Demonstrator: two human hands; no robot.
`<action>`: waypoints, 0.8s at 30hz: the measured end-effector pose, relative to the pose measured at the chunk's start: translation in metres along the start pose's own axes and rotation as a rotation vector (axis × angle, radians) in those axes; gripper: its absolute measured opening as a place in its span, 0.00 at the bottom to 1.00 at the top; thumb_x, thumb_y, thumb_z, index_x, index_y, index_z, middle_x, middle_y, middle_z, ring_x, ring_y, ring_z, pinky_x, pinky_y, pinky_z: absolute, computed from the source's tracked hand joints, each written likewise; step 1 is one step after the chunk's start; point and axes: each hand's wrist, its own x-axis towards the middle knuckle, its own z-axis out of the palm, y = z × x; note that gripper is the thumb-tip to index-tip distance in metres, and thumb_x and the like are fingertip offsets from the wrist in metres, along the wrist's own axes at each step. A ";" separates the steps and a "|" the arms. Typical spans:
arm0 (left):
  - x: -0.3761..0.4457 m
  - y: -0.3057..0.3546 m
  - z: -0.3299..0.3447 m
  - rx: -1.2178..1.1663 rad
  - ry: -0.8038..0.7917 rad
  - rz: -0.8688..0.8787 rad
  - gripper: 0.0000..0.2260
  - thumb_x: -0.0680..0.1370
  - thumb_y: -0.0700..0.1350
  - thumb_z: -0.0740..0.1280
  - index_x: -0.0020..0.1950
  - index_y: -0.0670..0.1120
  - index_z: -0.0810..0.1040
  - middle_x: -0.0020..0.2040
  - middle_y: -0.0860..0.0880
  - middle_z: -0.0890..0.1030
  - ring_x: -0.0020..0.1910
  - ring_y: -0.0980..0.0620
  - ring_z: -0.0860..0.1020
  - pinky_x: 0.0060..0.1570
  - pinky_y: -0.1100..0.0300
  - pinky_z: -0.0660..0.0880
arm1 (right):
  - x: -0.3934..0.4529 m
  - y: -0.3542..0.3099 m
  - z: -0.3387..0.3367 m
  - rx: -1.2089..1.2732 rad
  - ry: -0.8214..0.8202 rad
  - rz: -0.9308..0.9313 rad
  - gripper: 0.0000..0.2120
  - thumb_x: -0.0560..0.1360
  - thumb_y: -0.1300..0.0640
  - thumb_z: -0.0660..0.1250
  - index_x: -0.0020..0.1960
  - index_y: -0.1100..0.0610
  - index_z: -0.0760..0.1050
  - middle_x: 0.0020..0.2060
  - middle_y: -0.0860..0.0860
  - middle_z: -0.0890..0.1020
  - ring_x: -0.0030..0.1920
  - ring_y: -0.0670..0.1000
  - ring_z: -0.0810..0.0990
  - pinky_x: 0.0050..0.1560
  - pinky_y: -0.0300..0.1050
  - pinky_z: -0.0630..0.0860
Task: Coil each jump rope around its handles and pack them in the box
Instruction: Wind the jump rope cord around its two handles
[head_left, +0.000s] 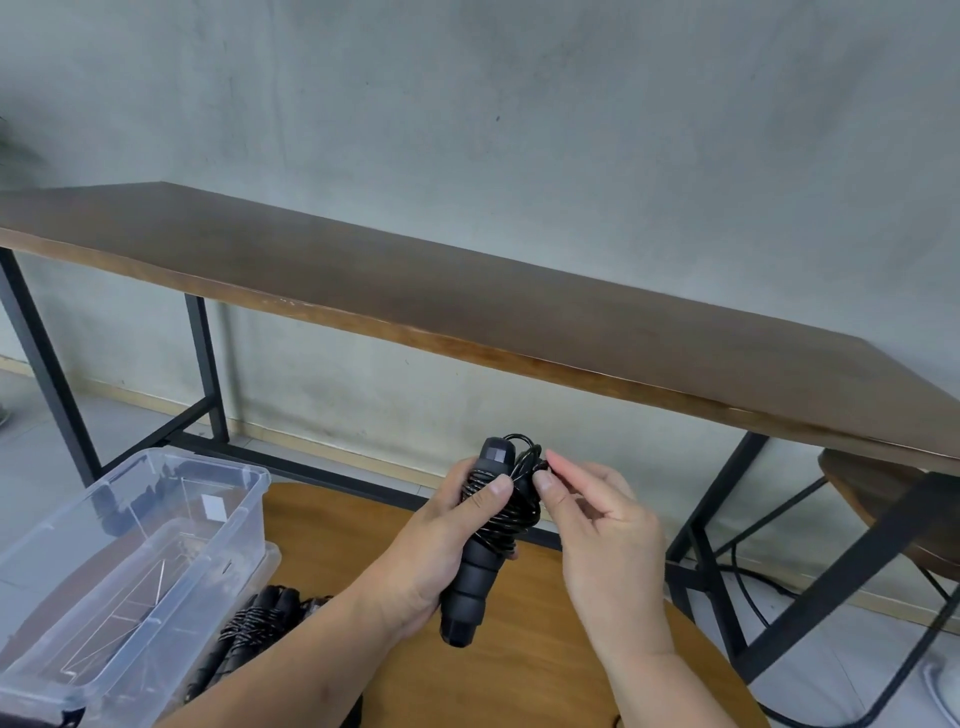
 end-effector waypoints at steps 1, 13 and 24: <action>0.000 -0.001 0.000 -0.005 -0.001 -0.005 0.20 0.73 0.60 0.67 0.63 0.54 0.77 0.50 0.44 0.84 0.42 0.46 0.80 0.45 0.57 0.76 | -0.002 -0.001 0.000 -0.045 -0.004 -0.045 0.10 0.73 0.48 0.70 0.54 0.41 0.82 0.47 0.37 0.81 0.48 0.42 0.81 0.45 0.29 0.75; 0.002 -0.001 -0.001 0.002 0.010 -0.007 0.20 0.74 0.61 0.66 0.62 0.54 0.77 0.49 0.46 0.83 0.43 0.47 0.80 0.47 0.54 0.76 | -0.005 -0.002 -0.008 -0.364 -0.042 -0.360 0.14 0.73 0.47 0.72 0.56 0.52 0.84 0.50 0.37 0.79 0.48 0.36 0.78 0.50 0.23 0.72; 0.001 -0.002 -0.007 0.110 -0.011 -0.033 0.17 0.74 0.63 0.64 0.59 0.58 0.78 0.45 0.47 0.82 0.41 0.49 0.80 0.47 0.54 0.76 | -0.003 -0.001 -0.007 -0.557 -0.027 -0.535 0.03 0.71 0.57 0.72 0.40 0.55 0.84 0.36 0.46 0.83 0.32 0.44 0.76 0.34 0.43 0.78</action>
